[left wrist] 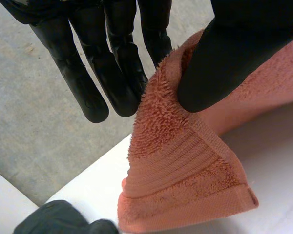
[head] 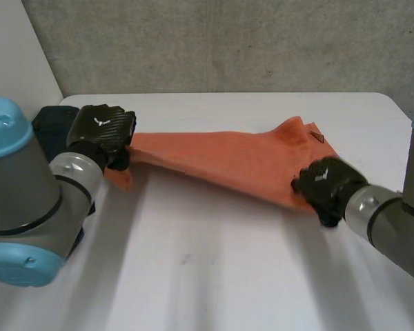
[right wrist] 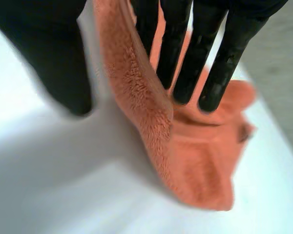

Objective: Fold the laundry.

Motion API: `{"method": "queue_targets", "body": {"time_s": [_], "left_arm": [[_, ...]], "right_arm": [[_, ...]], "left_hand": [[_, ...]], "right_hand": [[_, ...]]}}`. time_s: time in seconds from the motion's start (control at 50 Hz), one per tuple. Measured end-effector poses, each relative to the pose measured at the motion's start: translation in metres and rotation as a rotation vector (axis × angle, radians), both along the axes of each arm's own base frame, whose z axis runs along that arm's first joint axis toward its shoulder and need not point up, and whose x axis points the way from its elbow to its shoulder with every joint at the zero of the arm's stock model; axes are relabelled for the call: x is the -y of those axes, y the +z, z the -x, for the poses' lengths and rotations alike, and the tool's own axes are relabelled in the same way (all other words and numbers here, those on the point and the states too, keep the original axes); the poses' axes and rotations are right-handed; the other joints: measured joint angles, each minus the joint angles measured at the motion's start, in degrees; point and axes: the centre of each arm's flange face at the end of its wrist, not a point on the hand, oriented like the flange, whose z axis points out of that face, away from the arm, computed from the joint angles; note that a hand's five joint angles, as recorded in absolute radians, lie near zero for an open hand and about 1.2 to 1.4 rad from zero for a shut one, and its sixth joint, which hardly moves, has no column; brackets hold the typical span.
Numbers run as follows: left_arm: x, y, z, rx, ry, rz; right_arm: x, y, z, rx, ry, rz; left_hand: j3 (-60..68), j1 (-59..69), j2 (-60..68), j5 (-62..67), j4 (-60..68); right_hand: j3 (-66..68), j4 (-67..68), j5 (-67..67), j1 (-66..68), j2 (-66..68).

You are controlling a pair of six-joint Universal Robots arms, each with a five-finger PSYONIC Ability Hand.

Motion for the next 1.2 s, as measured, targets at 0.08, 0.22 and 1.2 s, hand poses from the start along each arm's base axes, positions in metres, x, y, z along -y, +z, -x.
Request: {"method": "queue_targets", "body": {"time_s": [0.08,0.22,1.2], "left_arm": [[-0.005,-0.006,-0.004,0.074,-0.015,-0.019],[-0.010,-0.019,-0.007,0.126,-0.026,-0.057],[-0.020,-0.043,-0.015,0.151,-0.016,-0.127]], "right_arm": [[-0.008,0.007,-0.002,0.007,0.045,-0.069],[0.015,0.034,-0.010,0.205,-0.007,-0.024],[0.163,-0.077,0.012,-0.050,-0.111,-0.070]], "left_hand": [[0.00,0.00,0.00,0.00,0.19],[0.00,0.00,0.00,0.00,0.19],[0.07,0.00,0.07,0.00,0.23]], "right_hand": [[-22.80,-22.44,-22.61,-16.57,-22.39],[-24.83,-24.09,-24.88,-17.17,-23.95],[-11.93,-12.39,-14.10,-6.78,-11.83]]}}
